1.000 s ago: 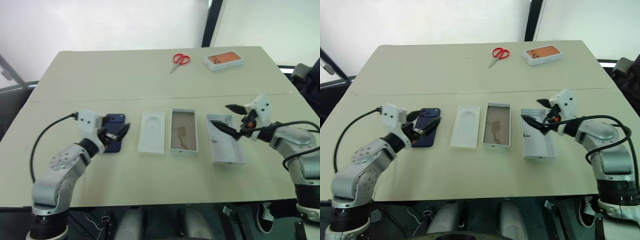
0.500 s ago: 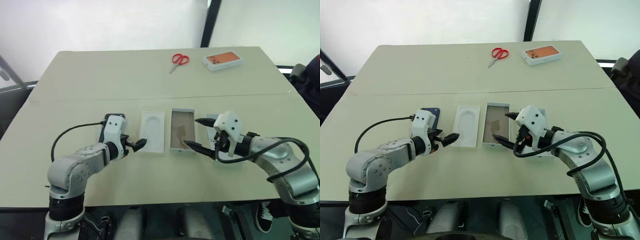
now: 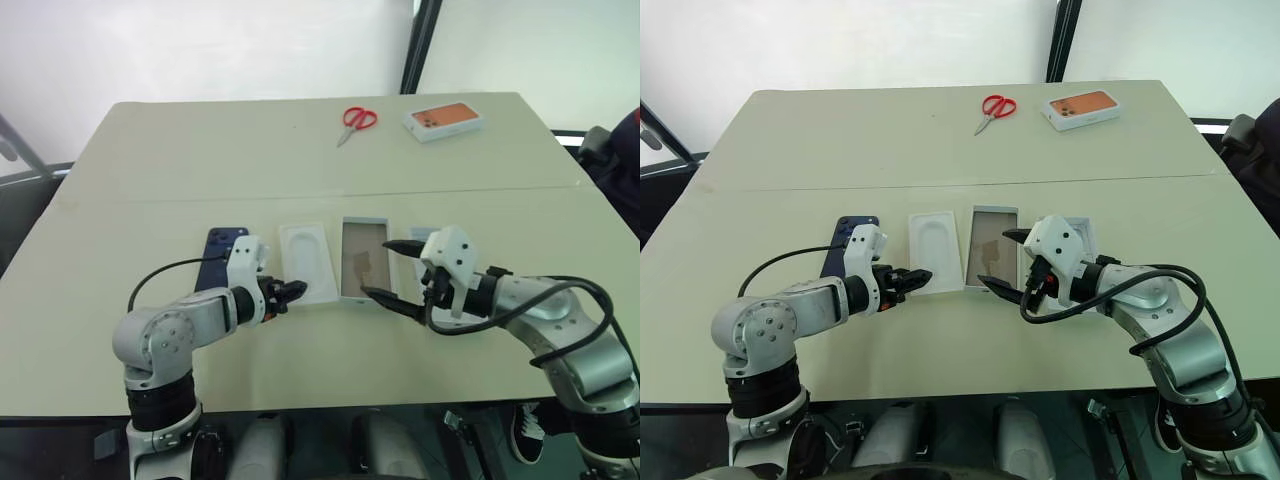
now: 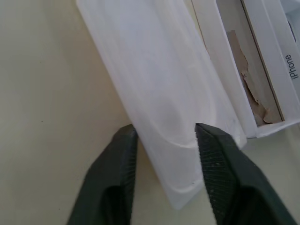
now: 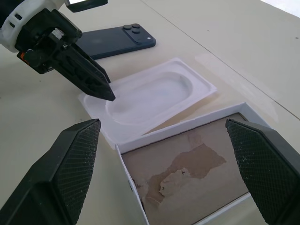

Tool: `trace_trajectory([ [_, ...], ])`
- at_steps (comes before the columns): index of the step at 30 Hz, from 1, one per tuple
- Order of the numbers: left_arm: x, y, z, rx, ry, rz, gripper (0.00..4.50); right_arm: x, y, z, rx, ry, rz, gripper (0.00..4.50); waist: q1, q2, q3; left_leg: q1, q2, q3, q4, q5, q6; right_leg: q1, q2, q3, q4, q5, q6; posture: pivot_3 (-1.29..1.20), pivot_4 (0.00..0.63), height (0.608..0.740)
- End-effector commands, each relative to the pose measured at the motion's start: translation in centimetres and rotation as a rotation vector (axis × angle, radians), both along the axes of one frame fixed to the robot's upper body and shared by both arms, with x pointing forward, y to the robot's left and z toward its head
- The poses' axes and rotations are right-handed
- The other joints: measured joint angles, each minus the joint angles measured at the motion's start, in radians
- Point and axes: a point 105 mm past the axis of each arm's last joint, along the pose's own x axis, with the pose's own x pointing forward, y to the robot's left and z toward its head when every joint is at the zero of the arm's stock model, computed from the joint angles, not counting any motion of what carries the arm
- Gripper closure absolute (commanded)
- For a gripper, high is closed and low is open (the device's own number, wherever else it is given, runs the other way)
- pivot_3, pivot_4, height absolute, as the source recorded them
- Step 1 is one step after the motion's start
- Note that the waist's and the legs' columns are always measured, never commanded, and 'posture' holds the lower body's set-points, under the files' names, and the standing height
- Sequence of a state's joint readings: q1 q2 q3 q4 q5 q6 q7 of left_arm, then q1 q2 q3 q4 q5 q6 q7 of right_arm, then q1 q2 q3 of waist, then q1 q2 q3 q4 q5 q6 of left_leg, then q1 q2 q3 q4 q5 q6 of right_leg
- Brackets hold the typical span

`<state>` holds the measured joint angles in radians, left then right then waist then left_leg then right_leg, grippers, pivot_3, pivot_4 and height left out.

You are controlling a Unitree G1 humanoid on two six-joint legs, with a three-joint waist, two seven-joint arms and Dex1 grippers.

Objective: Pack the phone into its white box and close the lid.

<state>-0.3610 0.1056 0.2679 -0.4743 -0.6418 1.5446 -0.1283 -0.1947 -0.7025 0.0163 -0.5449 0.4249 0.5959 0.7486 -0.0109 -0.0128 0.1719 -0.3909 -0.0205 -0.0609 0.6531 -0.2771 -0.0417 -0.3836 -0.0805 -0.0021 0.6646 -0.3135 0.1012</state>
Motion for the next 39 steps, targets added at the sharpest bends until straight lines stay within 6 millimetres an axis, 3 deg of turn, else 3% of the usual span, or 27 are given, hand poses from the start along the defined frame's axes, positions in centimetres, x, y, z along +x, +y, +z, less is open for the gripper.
trace_trajectory([
  [1,0.6,1.3,0.8,0.008,-0.043,0.06,4.15,-0.5,0.7,0.8,0.01,-0.046,0.025,0.0,0.0,0.0,0.0,0.0,0.0,0.0,0.0,0.0,0.0,0.0,0.0,0.0,0.0,0.0,0.0,0.0,0.15,0.74],
  [2,0.7,1.4,0.9,0.009,-0.044,0.067,4.45,-0.5,0.7,0.7,0.01,-0.045,0.025,0.0,0.001,0.0,0.0,0.0,0.0,0.0,0.0,0.0,0.0,0.0,0.0,0.0,0.0,0.0,0.0,0.0,0.15,0.74],
  [7,1.6,3.0,1.9,-0.005,-0.085,0.156,4.45,-0.6,1.0,0.6,0.017,-0.042,0.029,0.0,0.001,0.0,0.0,0.0,0.0,0.0,0.0,0.0,0.0,0.0,0.0,0.0,0.0,0.0,0.0,0.0,0.15,0.74],
  [10,2.2,3.3,3.7,-0.104,-0.141,0.185,4.45,-0.6,1.0,0.7,0.016,-0.046,0.029,0.0,0.001,-0.001,0.0,0.0,0.0,0.0,0.0,0.0,-0.001,0.0,0.0,0.0,0.0,0.0,0.0,0.0,0.15,0.74],
  [15,1.8,0.4,5.7,-0.233,-0.155,0.055,4.45,0.3,-0.2,1.5,-0.009,-0.074,-0.004,0.0,0.003,-0.002,0.001,0.0,0.0,0.0,0.0,0.0,-0.001,0.0,-0.001,0.0,-0.001,0.0,0.0,0.0,0.15,0.74],
  [22,1.7,-4.5,6.8,-0.384,-0.101,-0.057,4.45,1.5,-2.3,1.7,-0.052,-0.099,-0.069,0.0,0.006,-0.004,0.002,0.0,-0.001,0.0,0.0,0.0,-0.001,0.001,-0.001,0.0,-0.002,0.0,0.001,0.0,0.15,0.74],
  [30,2.0,-7.2,5.7,-0.446,0.031,-0.085,4.45,1.9,-3.3,1.7,-0.058,-0.111,-0.113,0.0,0.003,-0.005,0.003,0.0,-0.001,0.0,-0.001,0.001,-0.002,0.0,0.001,0.0,-0.001,0.001,0.001,0.0,0.15,0.74],
  [39,1.5,-9.3,5.9,-0.538,0.099,-0.145,4.45,1.9,-3.4,1.5,-0.056,-0.111,-0.12,0.0,0.004,-0.006,0.003,0.0,-0.001,0.0,-0.001,0.003,-0.005,0.0,0.0,0.0,-0.001,0.001,0.001,0.0,0.15,0.74],
])
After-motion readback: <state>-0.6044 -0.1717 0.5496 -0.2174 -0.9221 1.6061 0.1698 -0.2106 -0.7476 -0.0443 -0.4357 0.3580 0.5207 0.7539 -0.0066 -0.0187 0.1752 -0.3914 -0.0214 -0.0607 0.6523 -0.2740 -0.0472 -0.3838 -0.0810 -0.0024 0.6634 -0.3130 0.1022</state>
